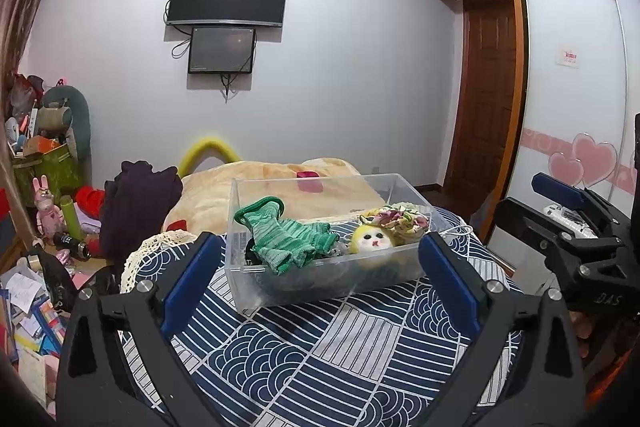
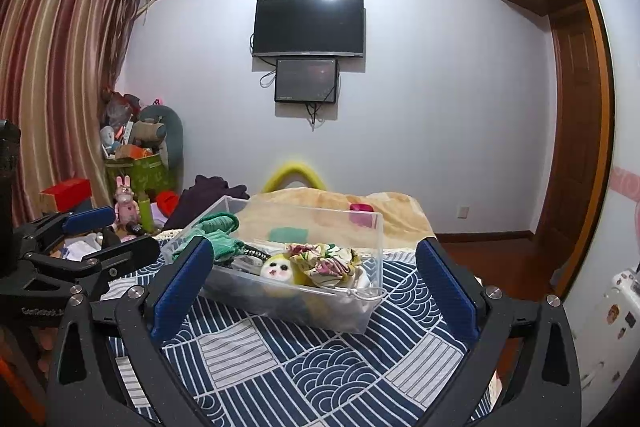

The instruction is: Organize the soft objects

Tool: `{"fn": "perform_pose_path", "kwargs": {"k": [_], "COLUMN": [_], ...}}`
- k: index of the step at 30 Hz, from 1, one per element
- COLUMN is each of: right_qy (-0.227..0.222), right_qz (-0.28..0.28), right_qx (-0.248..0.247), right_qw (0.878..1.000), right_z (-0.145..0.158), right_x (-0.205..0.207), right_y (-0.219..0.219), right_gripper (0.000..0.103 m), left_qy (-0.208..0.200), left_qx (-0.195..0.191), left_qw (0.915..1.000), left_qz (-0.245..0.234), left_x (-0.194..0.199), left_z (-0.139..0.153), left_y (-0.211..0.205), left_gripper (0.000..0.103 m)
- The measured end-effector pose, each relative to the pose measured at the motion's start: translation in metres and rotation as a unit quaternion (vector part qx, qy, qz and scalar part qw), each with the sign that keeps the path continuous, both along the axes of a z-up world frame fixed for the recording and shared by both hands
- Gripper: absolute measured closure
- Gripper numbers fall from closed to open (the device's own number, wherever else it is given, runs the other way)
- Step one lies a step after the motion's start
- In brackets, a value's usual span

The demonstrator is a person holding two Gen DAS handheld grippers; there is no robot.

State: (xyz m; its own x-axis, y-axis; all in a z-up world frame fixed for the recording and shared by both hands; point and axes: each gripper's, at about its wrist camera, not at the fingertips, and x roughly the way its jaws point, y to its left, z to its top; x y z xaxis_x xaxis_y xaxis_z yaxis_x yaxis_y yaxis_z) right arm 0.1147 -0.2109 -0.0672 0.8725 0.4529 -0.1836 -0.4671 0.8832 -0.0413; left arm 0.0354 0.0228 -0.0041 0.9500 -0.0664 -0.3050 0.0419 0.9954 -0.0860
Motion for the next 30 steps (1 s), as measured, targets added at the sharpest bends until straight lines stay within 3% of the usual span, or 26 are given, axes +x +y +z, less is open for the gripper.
{"fn": "perform_pose_path", "kwargs": {"k": [30], "right_qy": [0.001], "right_qz": [0.001], "right_qx": [0.003], "right_qw": [1.000], "right_z": [0.0020], "right_x": [-0.0010], "right_y": [-0.0003], "right_gripper": [0.002], "left_qy": [-0.009], "left_qx": [0.011], "left_qw": [0.9999], "left_qz": [-0.001], "left_x": [-0.0022], "left_z": [-0.0008], "left_y": [-0.0087], "left_gripper": [0.002]}}
